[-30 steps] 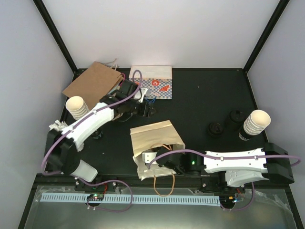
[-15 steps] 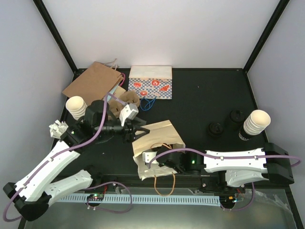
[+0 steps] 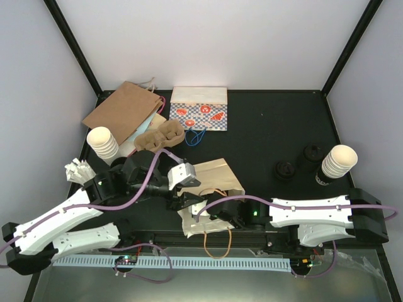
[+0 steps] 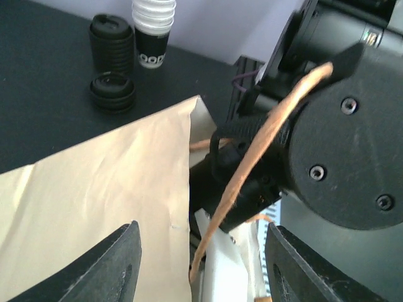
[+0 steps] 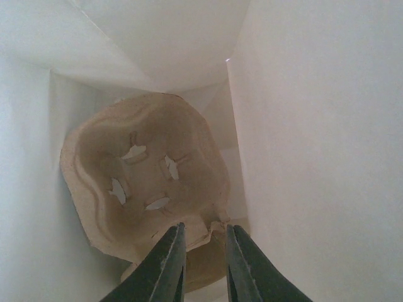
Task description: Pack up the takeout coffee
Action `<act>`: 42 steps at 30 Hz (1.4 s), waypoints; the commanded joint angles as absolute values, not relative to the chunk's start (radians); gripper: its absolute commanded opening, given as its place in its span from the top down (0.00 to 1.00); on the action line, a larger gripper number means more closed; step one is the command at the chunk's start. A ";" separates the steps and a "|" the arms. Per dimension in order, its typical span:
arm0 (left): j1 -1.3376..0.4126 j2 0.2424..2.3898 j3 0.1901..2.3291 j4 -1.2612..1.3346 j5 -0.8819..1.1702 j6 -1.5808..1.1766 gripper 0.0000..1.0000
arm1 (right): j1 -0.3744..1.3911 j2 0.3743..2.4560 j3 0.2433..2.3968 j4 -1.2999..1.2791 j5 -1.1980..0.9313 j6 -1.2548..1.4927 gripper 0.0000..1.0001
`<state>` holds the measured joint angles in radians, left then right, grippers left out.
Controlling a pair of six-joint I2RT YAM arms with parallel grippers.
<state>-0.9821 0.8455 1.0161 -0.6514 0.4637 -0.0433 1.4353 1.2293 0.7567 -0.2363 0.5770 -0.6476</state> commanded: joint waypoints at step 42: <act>-1.160 0.853 1.041 -0.704 -0.061 -0.088 0.98 | 1.450 1.363 0.744 -0.203 0.535 -0.597 0.81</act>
<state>-1.1542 0.8700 1.0435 -0.7761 -0.0483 -0.0731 1.4429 1.3300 0.7567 -0.2508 0.5495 -0.6331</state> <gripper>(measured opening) 0.021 0.195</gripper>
